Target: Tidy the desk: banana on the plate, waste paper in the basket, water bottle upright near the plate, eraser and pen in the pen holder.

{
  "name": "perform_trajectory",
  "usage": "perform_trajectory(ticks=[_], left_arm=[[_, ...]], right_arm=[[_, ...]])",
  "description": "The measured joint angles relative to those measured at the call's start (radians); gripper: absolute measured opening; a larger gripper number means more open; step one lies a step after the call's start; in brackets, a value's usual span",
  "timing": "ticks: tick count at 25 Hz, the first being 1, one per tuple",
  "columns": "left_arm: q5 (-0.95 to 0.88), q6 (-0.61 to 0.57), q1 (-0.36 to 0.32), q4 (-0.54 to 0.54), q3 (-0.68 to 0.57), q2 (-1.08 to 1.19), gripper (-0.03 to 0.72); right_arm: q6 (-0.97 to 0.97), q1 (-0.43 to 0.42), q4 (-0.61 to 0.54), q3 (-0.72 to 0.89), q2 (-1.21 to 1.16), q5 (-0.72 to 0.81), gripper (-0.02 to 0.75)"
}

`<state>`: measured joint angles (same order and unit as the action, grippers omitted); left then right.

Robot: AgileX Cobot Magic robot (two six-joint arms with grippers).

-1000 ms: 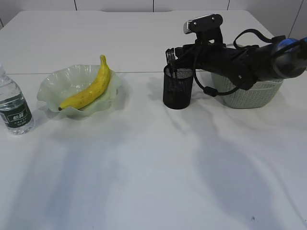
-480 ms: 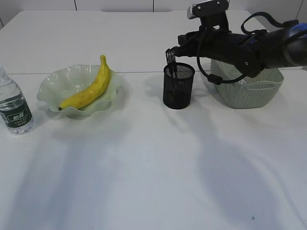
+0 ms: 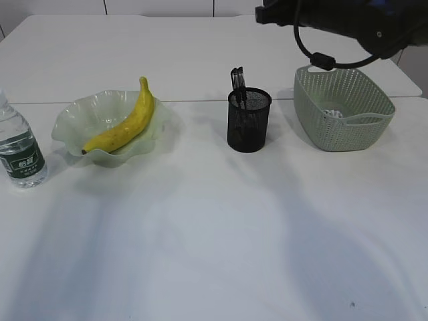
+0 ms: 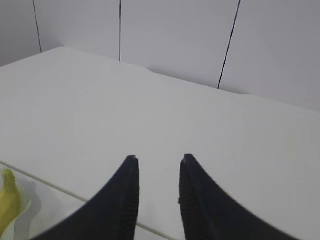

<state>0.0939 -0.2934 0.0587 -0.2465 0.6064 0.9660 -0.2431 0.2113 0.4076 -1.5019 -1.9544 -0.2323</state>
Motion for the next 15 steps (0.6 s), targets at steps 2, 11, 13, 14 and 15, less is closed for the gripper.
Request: perform_trajectory(ticks=[2,11,13,14,15], left_arm=[[0.02,0.0,0.0,0.0,0.0,0.0,0.538],[0.071,0.0,0.0,-0.019,0.0,0.0,0.538],[0.077,0.0,0.0,-0.019,0.0,0.0,0.538],[0.079,0.0,0.0,-0.017,0.0,0.0,0.537],[0.079,0.0,0.0,-0.012,0.0,0.0,0.538]], right_arm=[[0.0,0.0,0.013,0.0,0.032,0.014,0.21],[-0.002,0.0,0.104,0.0,0.179,0.1,0.21],[-0.002,0.0,0.104,0.0,0.204,0.113,0.21],[-0.002,0.0,0.104,0.0,0.217,0.118,0.21],[-0.002,0.0,0.104,0.0,0.228,0.125,0.21]])
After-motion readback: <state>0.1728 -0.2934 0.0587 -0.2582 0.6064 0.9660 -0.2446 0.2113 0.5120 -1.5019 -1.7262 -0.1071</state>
